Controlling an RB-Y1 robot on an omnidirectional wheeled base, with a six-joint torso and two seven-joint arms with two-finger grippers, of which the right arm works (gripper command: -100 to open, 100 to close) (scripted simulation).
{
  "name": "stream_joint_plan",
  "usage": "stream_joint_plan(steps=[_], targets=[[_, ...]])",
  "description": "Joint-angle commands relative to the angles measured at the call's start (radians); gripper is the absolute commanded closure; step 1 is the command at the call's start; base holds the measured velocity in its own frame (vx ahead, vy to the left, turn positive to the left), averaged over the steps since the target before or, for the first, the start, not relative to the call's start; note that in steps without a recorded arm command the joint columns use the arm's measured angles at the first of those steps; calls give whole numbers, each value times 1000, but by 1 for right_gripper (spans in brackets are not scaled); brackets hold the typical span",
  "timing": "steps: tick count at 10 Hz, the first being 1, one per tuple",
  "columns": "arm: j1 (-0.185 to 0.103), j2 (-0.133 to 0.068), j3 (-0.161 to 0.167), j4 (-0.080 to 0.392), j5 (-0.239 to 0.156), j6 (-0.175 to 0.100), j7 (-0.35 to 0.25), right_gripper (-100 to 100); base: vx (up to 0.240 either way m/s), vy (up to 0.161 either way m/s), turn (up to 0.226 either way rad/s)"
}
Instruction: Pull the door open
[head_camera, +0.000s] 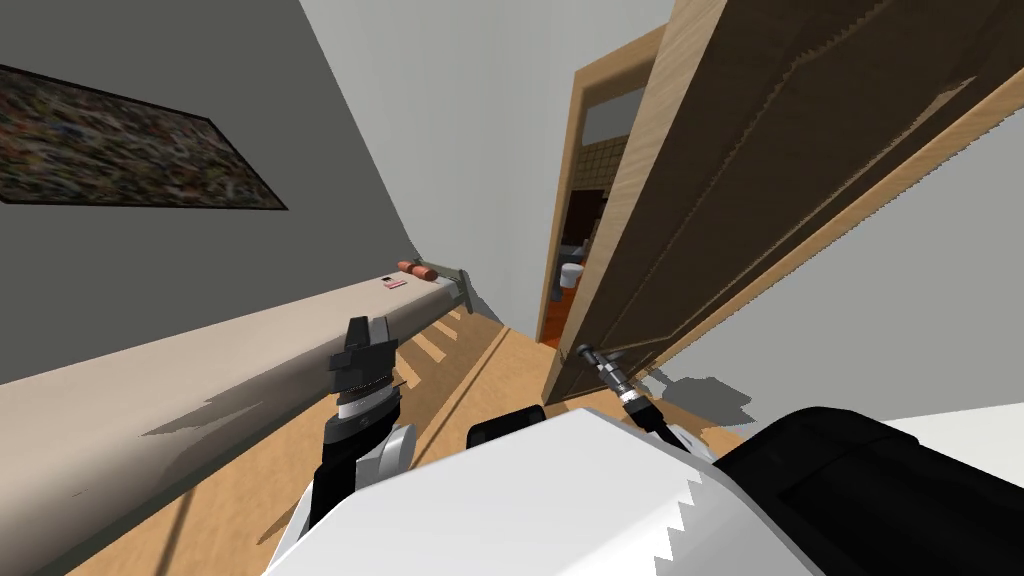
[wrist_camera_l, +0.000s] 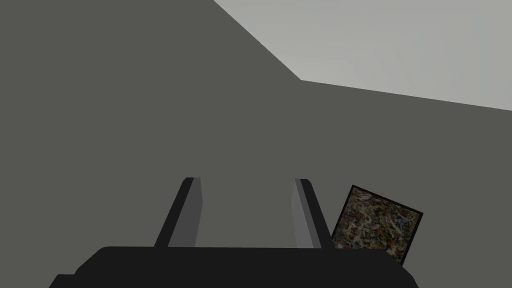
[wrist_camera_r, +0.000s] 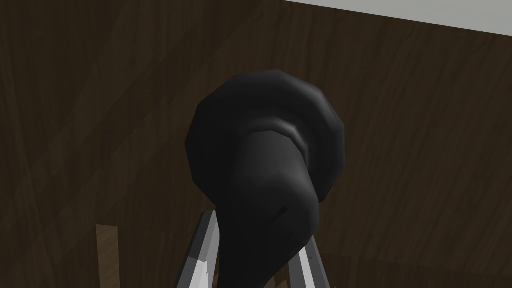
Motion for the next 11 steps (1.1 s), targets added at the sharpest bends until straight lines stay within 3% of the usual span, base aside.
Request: stream_joint_plan(steps=[1, 5, 6, 11], targets=[[9, -10, -1, 4, 0, -17, -5, 100, -215, -52, 148], [18, -27, 3, 27, 3, -58, -17, 100, -210, -56, 135], [16, -19, 9, 26, 5, -52, -16, 100, -79, -20, 27], [9, -32, 14, 60, 11, -87, -27, 100, -188, -54, 150]])
